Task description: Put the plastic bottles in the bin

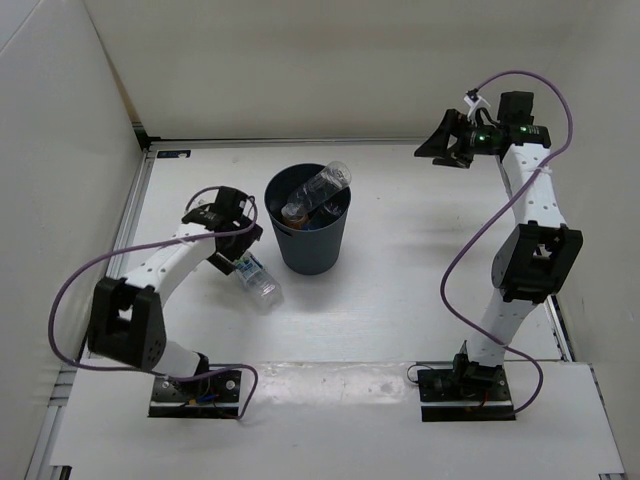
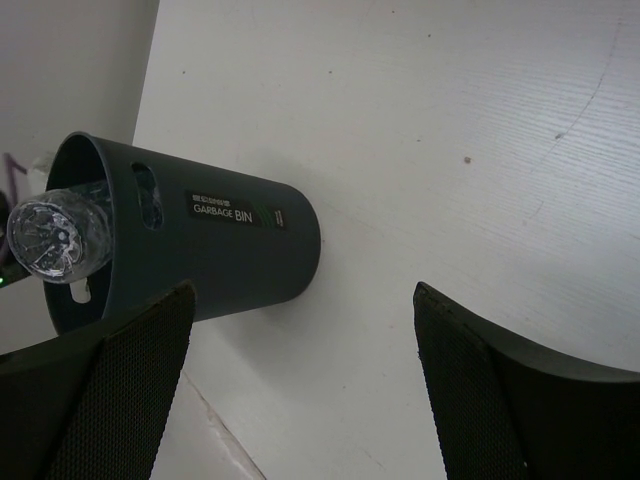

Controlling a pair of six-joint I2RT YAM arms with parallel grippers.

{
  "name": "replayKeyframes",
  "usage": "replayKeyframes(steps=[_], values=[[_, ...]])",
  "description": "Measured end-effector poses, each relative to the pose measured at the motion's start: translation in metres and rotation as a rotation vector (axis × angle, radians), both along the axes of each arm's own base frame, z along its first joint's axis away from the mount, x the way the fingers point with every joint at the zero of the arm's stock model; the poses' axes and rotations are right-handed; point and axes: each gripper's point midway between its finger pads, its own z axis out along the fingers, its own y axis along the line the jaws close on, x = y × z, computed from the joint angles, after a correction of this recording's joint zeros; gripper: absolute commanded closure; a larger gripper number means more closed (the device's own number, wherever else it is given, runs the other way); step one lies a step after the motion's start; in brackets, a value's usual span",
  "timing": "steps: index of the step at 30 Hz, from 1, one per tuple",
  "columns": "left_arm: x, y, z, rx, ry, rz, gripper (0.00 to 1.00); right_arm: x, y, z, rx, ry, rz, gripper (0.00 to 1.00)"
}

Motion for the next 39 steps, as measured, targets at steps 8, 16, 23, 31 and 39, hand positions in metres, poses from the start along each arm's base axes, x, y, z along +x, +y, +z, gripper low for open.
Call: replayKeyframes(steps=[8,16,23,31,39], values=[[-0.011,-0.009,-0.057,-0.062,0.222,-0.02,0.0,-0.004,-0.001,-0.003,-0.004,0.02,0.003,0.1],[-0.015,-0.008,-0.075,-0.095,0.329,-0.035,0.21,-0.007,-0.01,-0.006,-0.002,0.044,-0.016,0.1],[0.041,0.025,0.063,0.076,-0.06,-0.004,0.31,-0.005,-0.021,-0.012,-0.001,0.069,-0.036,0.1],[0.062,0.033,0.298,0.338,-0.741,-0.107,0.34,0.001,-0.024,-0.025,0.01,0.107,-0.04,0.1],[0.101,-0.075,0.329,0.514,-0.9,-0.478,0.34,0.002,-0.019,-0.024,0.019,0.105,-0.023,0.1]])
